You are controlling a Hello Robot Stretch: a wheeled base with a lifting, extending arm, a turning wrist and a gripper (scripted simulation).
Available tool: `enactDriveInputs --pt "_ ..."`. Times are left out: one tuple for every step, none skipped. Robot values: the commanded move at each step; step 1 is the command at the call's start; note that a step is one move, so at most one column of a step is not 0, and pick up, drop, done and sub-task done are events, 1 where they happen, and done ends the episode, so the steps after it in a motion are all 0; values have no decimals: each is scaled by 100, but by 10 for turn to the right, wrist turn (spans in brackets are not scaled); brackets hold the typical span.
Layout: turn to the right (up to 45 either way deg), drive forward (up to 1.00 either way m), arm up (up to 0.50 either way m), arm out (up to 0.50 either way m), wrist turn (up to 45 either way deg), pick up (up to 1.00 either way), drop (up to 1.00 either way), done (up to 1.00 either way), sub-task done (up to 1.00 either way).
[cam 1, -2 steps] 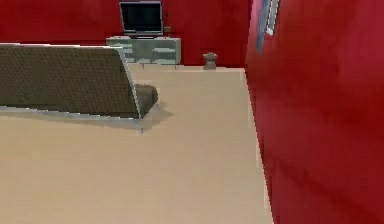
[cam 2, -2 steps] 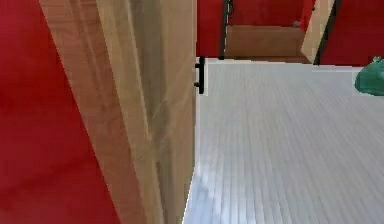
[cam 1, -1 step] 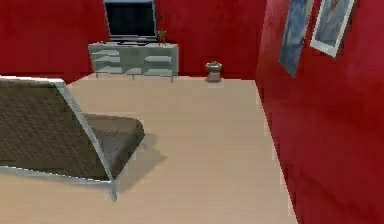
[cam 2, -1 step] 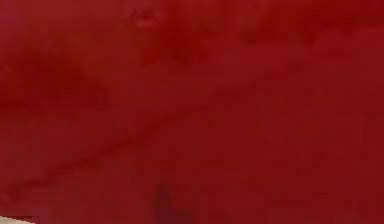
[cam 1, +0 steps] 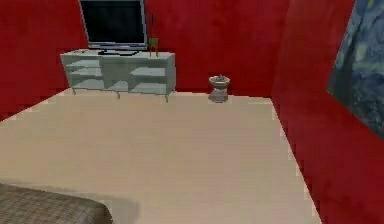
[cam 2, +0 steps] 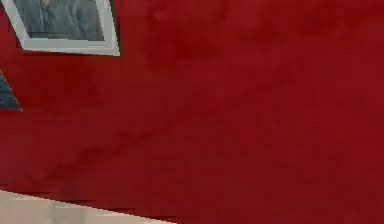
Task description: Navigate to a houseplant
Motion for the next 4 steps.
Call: enactDriveInputs --pt "0 100 0 0 0 0 0 0 0" --pt "0 100 0 0 0 0 0 0 0" --pt "60 0 0 0 0 0 0 0 0" --pt "0 60 0 0 0 0 0 0 0"
